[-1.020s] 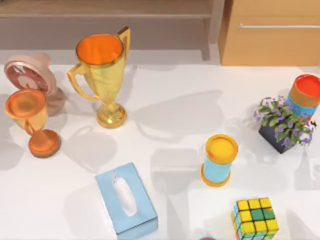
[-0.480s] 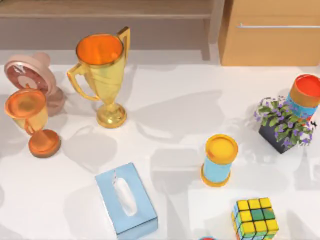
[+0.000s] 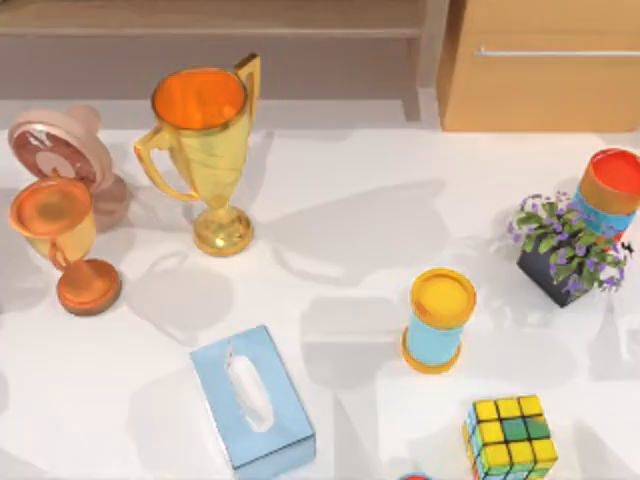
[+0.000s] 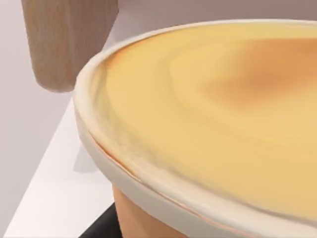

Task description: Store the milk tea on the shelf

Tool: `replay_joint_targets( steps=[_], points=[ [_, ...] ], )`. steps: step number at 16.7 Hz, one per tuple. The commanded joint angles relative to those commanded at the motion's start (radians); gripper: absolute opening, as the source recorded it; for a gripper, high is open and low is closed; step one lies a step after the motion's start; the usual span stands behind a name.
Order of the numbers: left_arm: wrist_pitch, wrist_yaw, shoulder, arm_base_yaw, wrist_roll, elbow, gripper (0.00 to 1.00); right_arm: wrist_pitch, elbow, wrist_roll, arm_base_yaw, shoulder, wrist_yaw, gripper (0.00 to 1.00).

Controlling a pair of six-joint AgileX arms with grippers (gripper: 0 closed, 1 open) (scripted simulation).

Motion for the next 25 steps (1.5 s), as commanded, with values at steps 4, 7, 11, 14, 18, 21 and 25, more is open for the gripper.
replay_joint_targets(
  steps=[4,7,11,14,18,21,25],
  points=[
    [0.000,0.000,0.000,0.000,0.000,0.000,0.02,0.000,0.000,0.000,0.000,0.000,0.000,1.00],
    [0.000,0.000,0.000,0.000,0.000,0.000,0.00,0.000,0.000,0.000,0.000,0.000,0.000,1.00],
    [0.000,0.000,0.000,0.000,0.000,0.000,0.00,0.000,0.000,0.000,0.000,0.000,0.000,1.00],
    [-0.003,0.000,-0.004,0.002,0.002,-0.001,0.00,0.000,0.000,0.000,0.000,0.000,0.000,1.00],
    [-0.041,0.000,-0.044,0.002,0.002,-0.003,0.00,0.000,0.000,0.000,0.000,0.000,0.000,1.00],
    [-0.040,-0.001,-0.042,0.002,0.003,-0.002,0.00,0.000,0.000,0.000,0.000,0.000,0.000,1.00],
    [-0.062,-0.023,-0.102,-0.015,0.034,0.035,0.00,0.000,0.000,0.000,0.000,0.000,0.000,1.00]
  ],
)
